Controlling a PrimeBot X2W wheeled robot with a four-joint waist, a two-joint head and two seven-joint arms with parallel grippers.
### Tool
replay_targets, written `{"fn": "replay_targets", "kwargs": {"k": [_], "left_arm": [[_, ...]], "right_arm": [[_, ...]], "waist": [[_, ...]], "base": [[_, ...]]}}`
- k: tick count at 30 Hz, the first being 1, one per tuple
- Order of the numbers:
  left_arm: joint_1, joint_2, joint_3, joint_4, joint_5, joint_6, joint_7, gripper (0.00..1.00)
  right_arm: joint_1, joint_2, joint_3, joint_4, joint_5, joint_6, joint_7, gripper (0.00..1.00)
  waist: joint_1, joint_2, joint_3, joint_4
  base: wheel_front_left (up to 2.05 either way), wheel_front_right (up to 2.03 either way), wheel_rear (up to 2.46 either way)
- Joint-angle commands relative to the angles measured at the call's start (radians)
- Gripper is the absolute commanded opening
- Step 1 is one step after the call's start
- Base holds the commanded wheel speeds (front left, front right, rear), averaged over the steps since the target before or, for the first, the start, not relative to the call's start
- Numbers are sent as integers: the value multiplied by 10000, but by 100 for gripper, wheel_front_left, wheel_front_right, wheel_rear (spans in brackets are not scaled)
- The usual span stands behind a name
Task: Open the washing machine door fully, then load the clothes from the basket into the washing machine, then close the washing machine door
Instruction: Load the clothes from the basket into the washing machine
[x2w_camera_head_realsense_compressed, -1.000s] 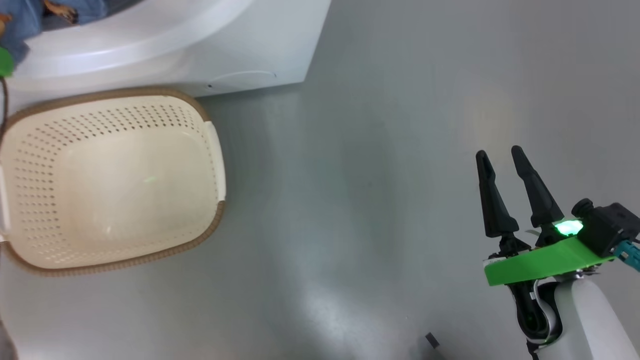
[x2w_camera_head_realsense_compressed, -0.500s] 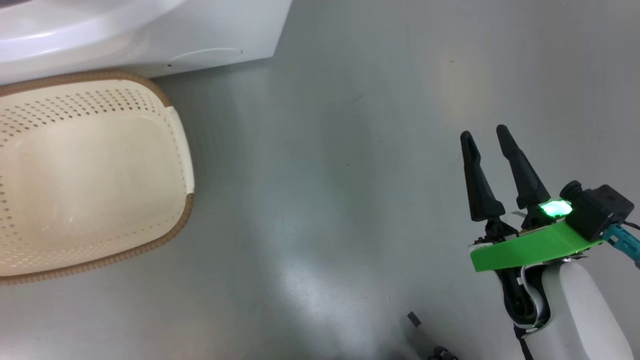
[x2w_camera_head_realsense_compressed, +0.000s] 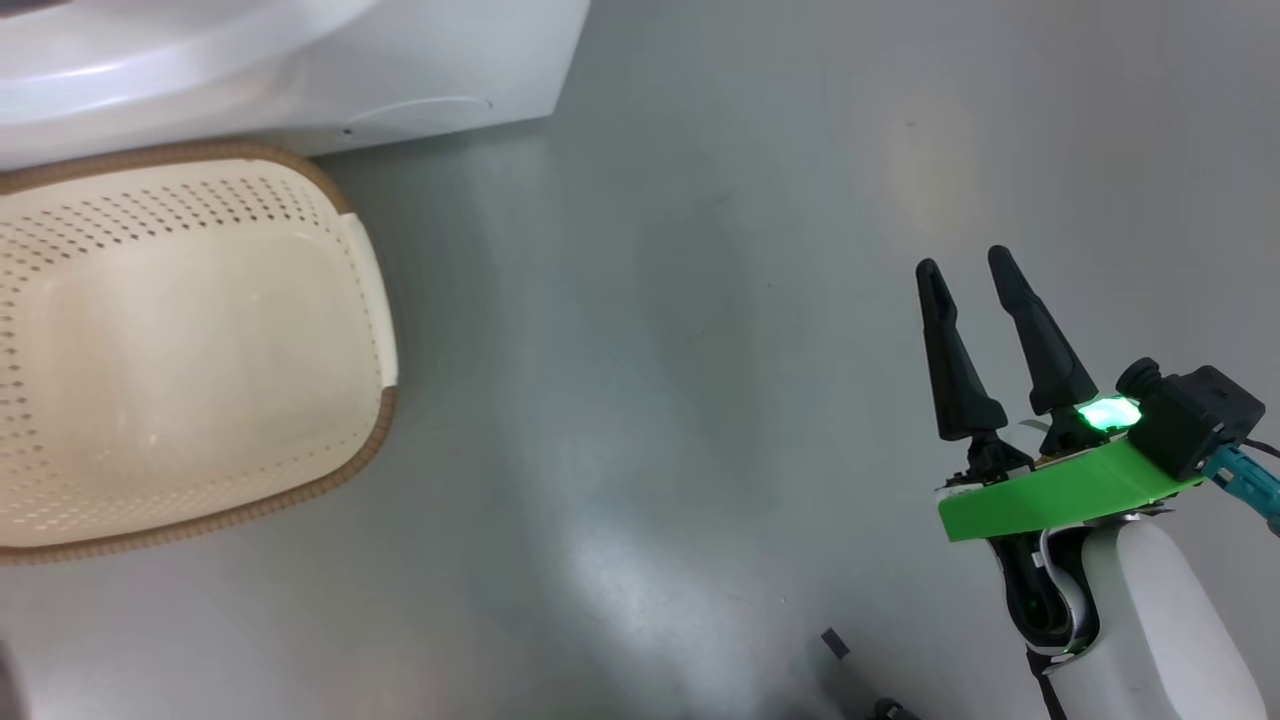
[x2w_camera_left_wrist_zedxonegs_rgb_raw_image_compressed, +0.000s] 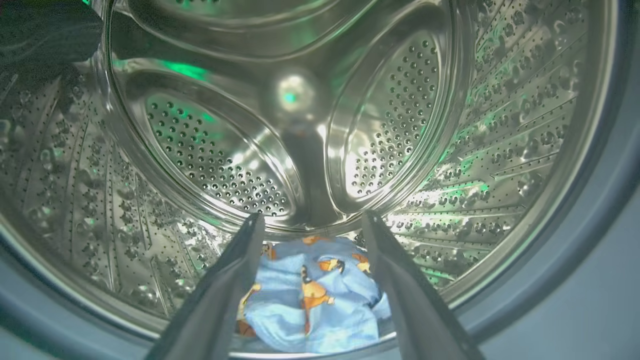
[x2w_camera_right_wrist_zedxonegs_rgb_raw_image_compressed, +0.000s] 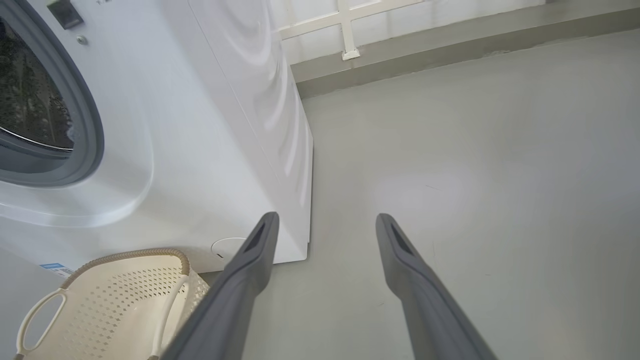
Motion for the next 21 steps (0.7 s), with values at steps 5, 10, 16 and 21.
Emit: {"fn": "replay_targets", "kwargs": {"k": [5, 10, 16, 21], "left_arm": [[1052, -85, 503, -518, -81, -87, -51, 100], [2016, -579, 700, -842, -99, -143, -51, 100], [3282, -1120, 823, -1232, -152, -178, -51, 100], [4160, -1407, 827, -1513, -308, -184, -51, 100]], "right_arm": [[185, -276, 149, -194, 28, 16, -48, 100], [245, -502, 163, -170, -20, 16, -48, 100], [373, -820, 201, -75, -45, 16, -48, 100], [506, -1014, 237, -24, -65, 16, -48, 100]], "waist": [[0, 0, -442, 412], [0, 0, -835, 761], [0, 0, -1366, 1255], [0, 0, -1748, 1582]], "base": [[0, 0, 0], [0, 0, 0], [0, 0, 0], [0, 0, 0]]}}
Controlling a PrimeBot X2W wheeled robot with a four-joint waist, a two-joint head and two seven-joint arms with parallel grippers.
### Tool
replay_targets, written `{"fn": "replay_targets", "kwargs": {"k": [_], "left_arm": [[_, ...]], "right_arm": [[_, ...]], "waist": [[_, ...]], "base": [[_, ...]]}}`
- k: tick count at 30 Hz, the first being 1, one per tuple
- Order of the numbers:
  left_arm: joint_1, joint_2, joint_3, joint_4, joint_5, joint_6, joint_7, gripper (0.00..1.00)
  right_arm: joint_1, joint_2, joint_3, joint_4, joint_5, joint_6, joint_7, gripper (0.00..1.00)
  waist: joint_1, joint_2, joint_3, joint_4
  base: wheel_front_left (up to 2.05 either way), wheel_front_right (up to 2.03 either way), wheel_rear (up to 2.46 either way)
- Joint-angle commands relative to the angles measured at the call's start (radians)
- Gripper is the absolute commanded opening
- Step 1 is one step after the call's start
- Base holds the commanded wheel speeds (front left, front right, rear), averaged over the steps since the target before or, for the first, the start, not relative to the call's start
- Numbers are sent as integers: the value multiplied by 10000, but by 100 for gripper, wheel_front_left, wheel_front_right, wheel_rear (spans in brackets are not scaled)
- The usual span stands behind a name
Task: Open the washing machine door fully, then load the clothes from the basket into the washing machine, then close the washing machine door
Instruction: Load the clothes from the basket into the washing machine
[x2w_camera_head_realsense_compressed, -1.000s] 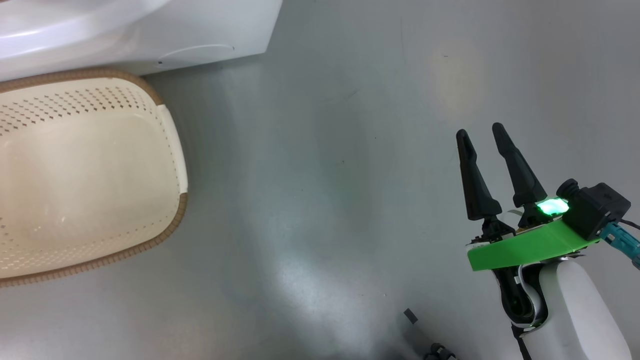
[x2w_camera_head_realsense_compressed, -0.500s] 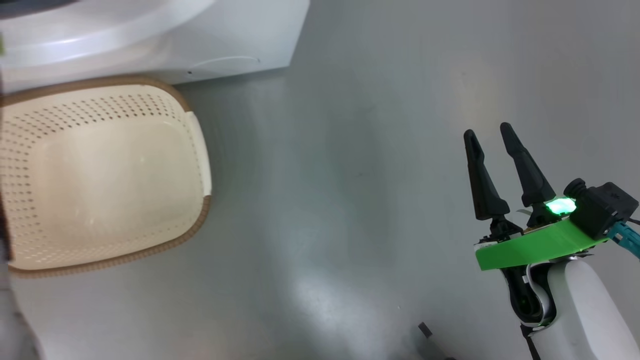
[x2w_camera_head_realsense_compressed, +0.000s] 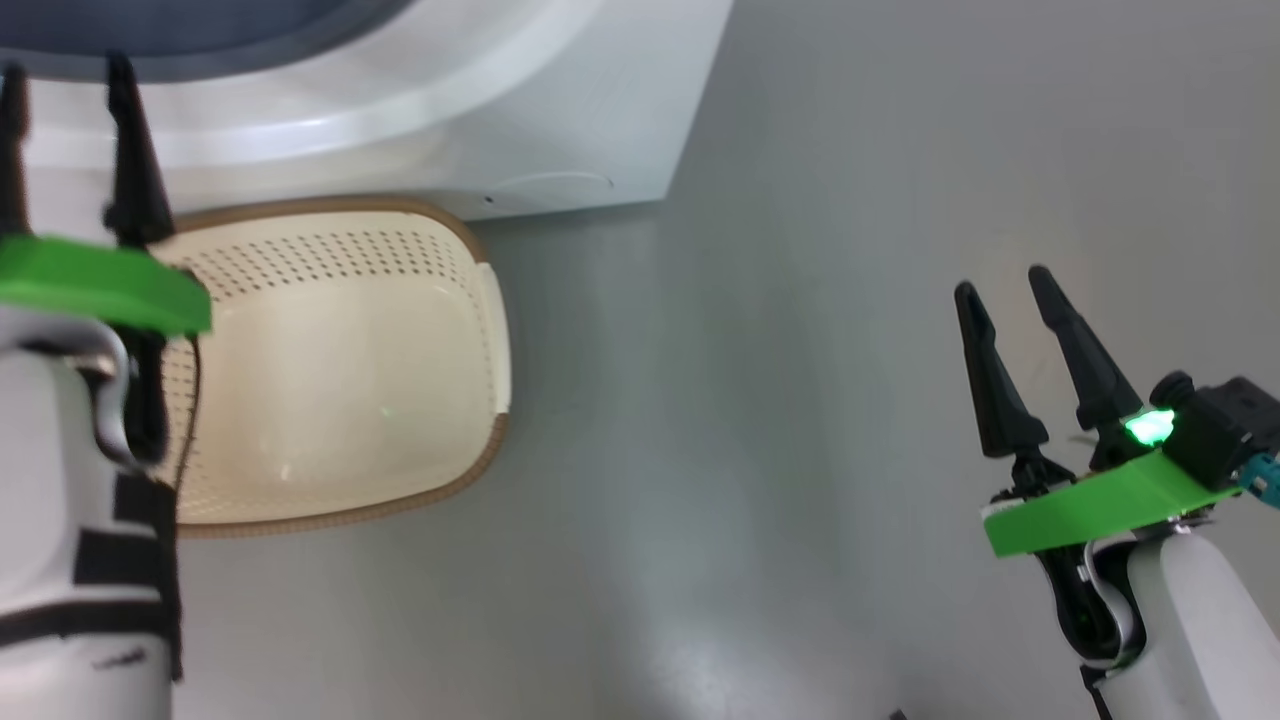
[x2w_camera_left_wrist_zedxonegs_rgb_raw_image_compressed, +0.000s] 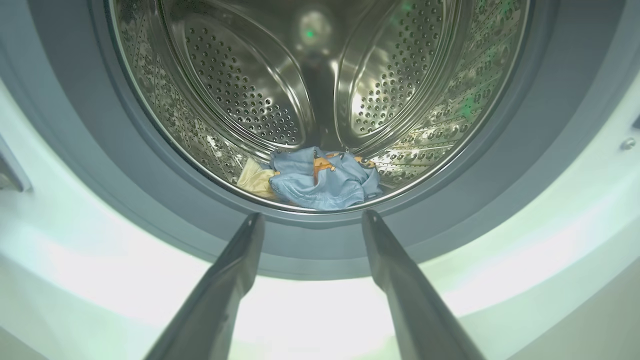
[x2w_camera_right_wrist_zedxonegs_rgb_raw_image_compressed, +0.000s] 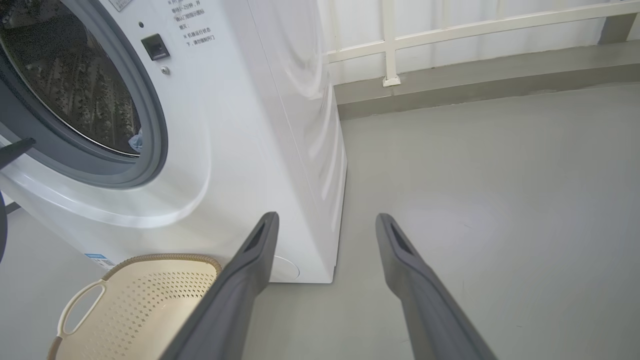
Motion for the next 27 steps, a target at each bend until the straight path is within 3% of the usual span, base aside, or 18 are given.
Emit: {"fn": "replay_targets", "kwargs": {"k": [1, 15, 27], "left_arm": [[585, 268, 181, -410, -152, -22, -53, 100], [3101, -278, 221, -1068, -522, -24, -53, 100], [4778, -397, 57, -1998, -307, -24, -53, 100]], "right_arm": [[465, -177, 200, -132, -45, 16, -48, 100], [1184, -652, 36, -3, -15, 16, -48, 100], [1551, -752, -4, 19, -9, 16, -48, 100]], "waist": [[0, 0, -558, 511], [0, 0, -1701, 1305], [0, 0, -2195, 1494]], "base": [[0, 0, 0], [0, 0, 0], [0, 0, 0]]}}
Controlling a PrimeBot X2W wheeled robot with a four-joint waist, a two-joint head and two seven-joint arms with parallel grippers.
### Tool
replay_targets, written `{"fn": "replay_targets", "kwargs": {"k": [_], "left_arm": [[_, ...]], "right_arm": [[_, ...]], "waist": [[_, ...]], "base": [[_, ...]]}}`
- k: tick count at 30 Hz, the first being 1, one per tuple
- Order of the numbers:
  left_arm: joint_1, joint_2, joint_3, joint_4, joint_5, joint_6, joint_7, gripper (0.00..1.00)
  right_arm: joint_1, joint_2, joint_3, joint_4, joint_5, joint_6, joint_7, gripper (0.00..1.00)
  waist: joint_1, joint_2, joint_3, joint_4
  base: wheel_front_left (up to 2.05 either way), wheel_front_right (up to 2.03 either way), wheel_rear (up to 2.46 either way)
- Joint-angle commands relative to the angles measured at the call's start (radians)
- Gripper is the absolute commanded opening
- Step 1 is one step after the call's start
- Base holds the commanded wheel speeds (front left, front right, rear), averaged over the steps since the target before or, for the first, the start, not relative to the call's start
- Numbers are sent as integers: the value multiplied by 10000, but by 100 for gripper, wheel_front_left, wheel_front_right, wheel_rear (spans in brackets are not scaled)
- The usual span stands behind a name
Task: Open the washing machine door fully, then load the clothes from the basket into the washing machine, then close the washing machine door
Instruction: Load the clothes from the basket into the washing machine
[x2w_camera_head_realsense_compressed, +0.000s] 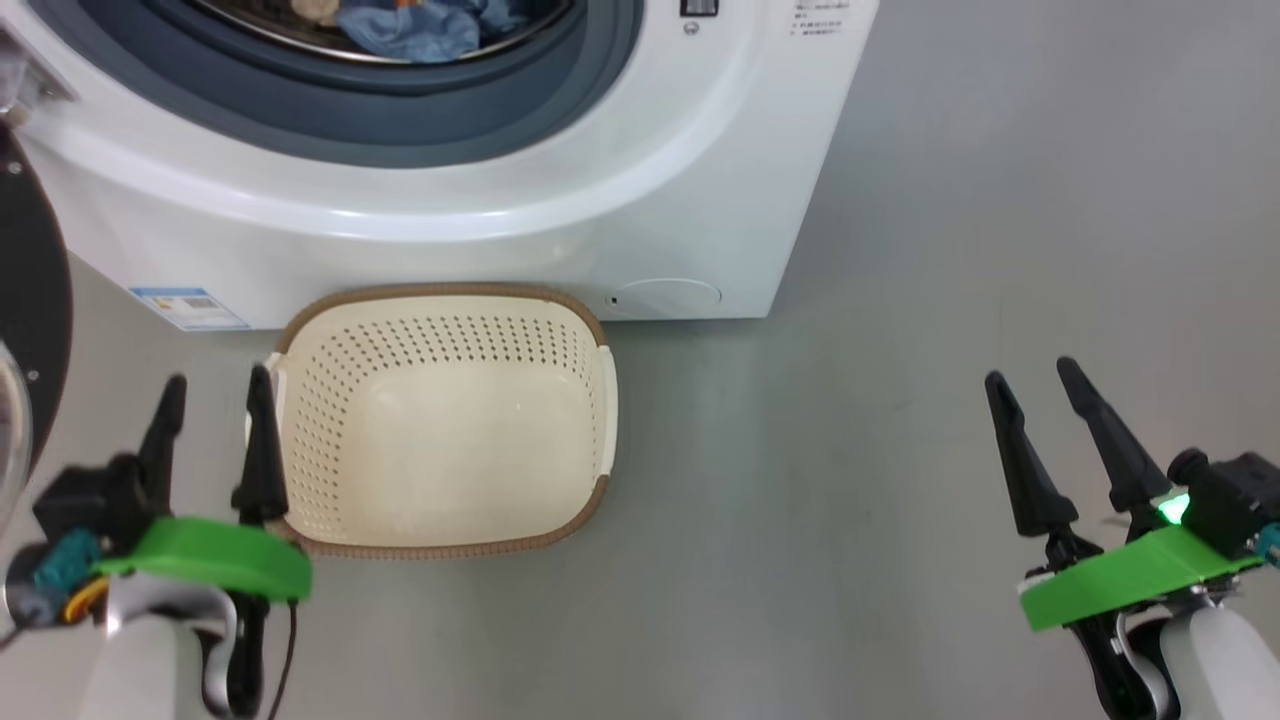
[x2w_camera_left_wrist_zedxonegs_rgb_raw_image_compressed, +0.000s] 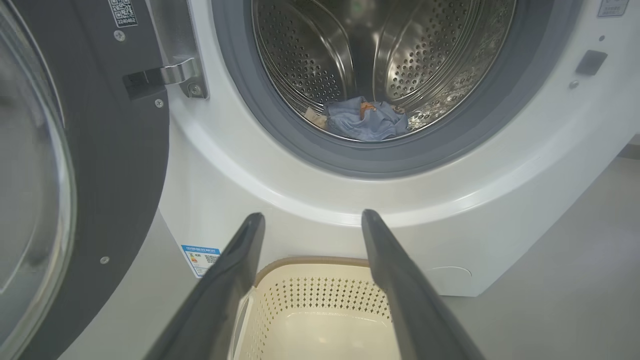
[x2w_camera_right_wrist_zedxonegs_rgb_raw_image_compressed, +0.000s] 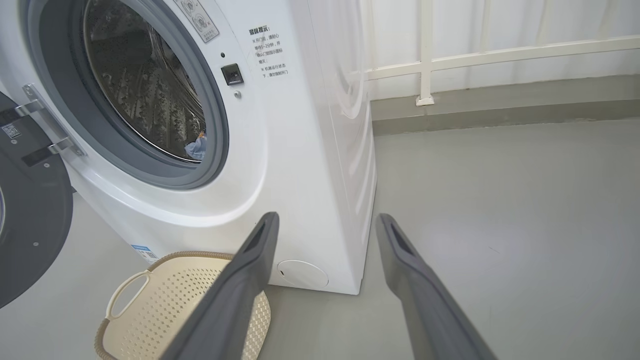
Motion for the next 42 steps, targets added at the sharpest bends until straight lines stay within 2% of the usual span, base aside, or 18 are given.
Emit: {"fn": "replay_targets", "kwargs": {"k": [1, 19, 29, 42], "left_arm": [[296, 213, 281, -367, 92, -24, -53, 100], [2724, 62, 378, -1599, 21, -25, -53, 100], [3491, 87, 407, -2029, 6, -25, -53, 100], [3605, 96, 390, -2246, -3, -25, -53, 100]], "right_arm": [[298, -133, 131, -180, -8, 16, -48, 100], [1873, -81, -362, -201, 6, 16, -48, 100], [2383, -51, -565, -238, -16, 16, -48, 100], [2391, 32, -565, -257, -45, 16, -48, 100]], "waist": [[0, 0, -185, 45], [0, 0, -1720, 377], [0, 0, -2048, 398], [0, 0, -2099, 324]], "base": [[0, 0, 0], [0, 0, 0], [0, 0, 0], [0, 0, 0]]}}
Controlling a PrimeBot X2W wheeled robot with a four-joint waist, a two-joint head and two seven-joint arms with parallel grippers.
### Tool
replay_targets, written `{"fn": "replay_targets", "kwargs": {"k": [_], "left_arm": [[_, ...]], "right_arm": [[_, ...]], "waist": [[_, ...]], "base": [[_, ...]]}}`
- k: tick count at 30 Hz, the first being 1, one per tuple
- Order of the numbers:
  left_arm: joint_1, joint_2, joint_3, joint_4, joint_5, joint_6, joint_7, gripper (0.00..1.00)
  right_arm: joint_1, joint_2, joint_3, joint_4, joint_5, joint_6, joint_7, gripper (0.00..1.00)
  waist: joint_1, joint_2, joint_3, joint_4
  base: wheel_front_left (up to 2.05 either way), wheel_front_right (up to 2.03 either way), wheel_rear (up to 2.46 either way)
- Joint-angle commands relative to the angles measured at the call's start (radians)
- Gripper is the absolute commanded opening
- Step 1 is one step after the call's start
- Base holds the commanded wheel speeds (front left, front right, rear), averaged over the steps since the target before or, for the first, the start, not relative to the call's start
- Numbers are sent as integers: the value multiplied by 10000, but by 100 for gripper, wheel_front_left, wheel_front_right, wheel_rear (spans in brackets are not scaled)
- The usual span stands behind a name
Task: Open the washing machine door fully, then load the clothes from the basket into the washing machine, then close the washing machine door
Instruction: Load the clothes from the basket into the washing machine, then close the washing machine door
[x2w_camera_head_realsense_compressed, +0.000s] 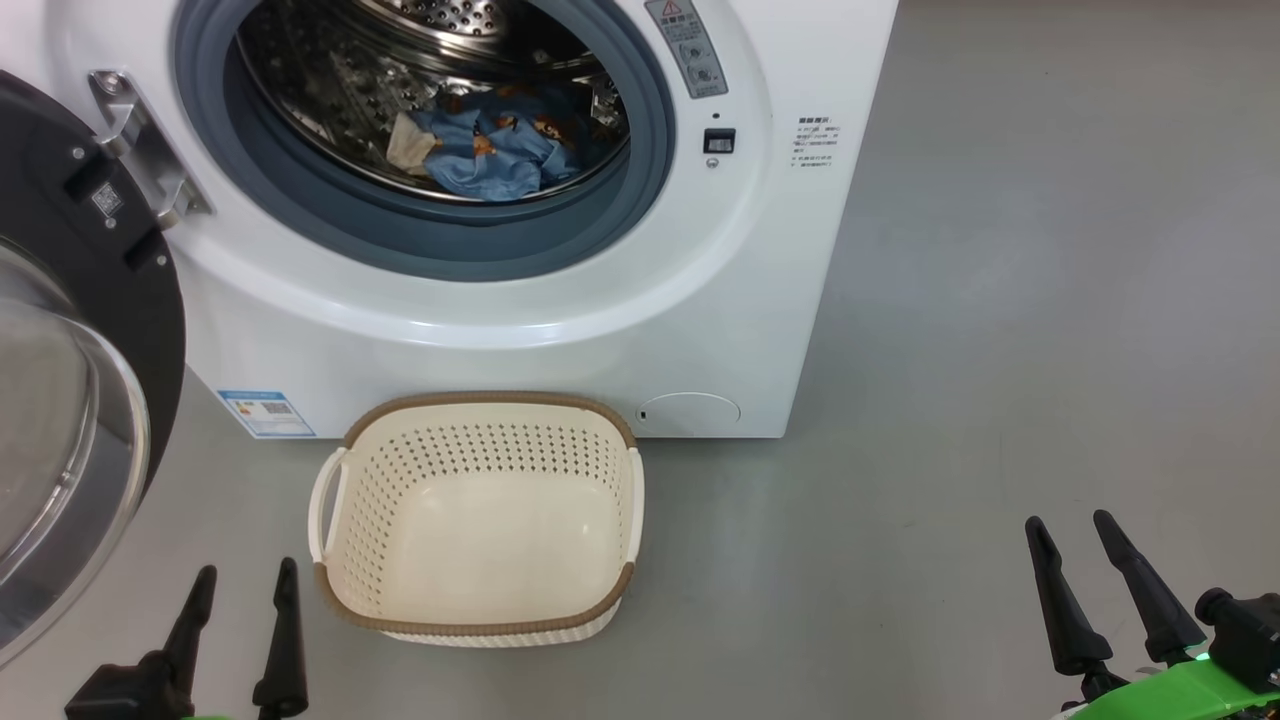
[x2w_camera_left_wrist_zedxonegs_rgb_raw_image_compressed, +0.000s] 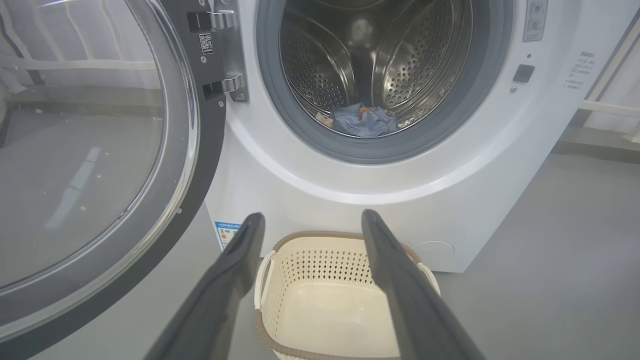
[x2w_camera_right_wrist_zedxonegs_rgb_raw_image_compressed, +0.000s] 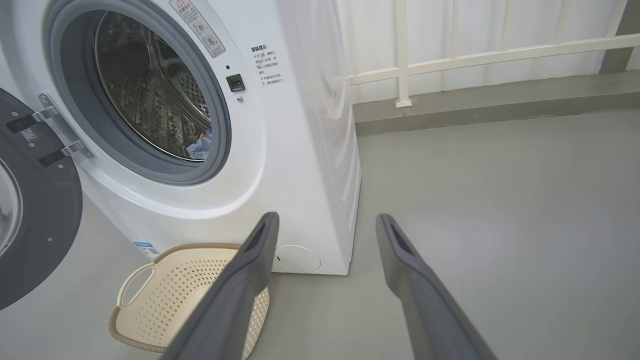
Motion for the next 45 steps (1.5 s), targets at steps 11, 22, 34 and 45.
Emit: {"fn": "replay_targets", "kwargs": {"k": [11, 22, 34, 45], "left_arm": [[-67, 215, 270, -400, -77, -25, -63, 100], [-55, 189, 281, -481, -63, -25, -63, 100], [-53, 50, 491, -728, -91, -25, -63, 100], [164, -114, 823, -966, -237, -25, -63, 100]], "right_arm": [[80, -144, 157, -292, -57, 16, -48, 100], [80, -176, 171, -304, -53, 16, -48, 100], [-126, -247, 374, -504, -85, 16, -48, 100], [-593, -543, 890, -434, -50, 16, -48, 100]], "waist": [[0, 0, 54, 15], [0, 0, 53, 32], [0, 0, 117, 858], [0, 0, 149, 2473]], "base": [[0, 0, 0], [0, 0, 0], [0, 0, 0], [0, 0, 0]]}}
